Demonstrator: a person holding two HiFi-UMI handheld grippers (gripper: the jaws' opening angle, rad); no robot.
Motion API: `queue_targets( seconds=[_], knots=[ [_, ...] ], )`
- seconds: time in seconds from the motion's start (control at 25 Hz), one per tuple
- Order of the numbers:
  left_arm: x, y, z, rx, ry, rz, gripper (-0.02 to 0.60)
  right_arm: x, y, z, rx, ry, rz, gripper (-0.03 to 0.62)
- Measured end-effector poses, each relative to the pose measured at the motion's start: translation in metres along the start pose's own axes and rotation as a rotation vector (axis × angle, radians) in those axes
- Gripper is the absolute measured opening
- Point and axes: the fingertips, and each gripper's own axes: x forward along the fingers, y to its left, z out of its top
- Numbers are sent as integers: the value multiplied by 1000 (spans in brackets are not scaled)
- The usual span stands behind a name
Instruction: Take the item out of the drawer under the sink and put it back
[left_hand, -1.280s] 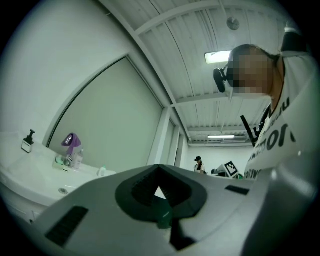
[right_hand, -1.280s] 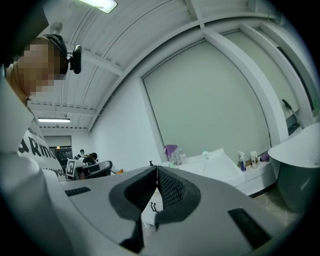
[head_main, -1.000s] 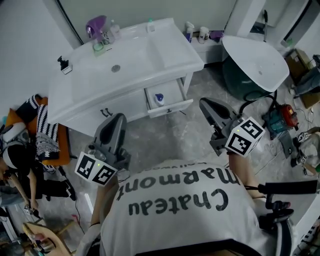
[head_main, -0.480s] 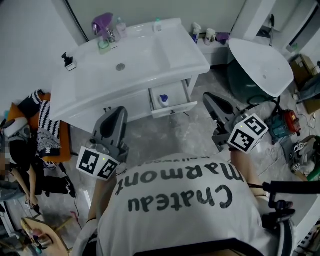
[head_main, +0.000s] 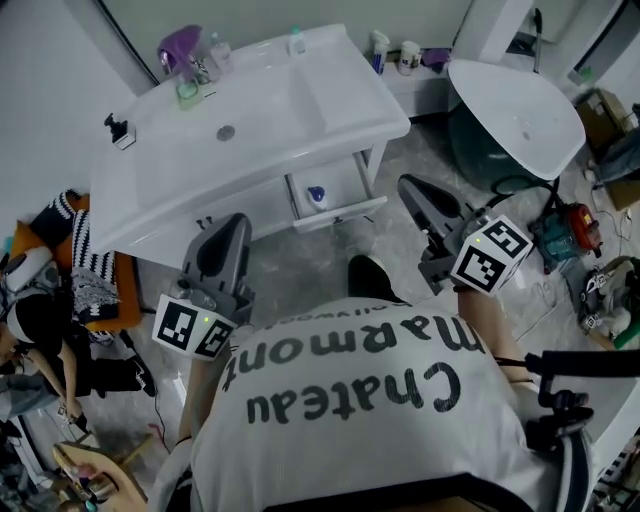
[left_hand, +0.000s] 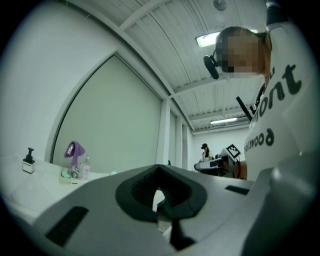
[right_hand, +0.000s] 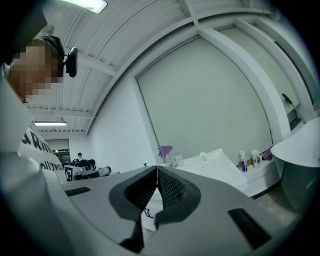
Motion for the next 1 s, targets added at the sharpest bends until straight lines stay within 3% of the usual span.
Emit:
queue_targets(
  seconds=[0.28, 0.8, 1.0],
  knots=[
    [25, 21, -4, 24, 3, 116, 8, 41, -37, 14, -3, 44, 75, 11],
    [74, 56, -55, -117, 48, 353, 8, 111, -104, 10, -43, 203, 276, 11],
    [102, 61, -90, -149, 131, 423, 9, 144, -132, 3, -2, 261, 364, 11]
  ],
)
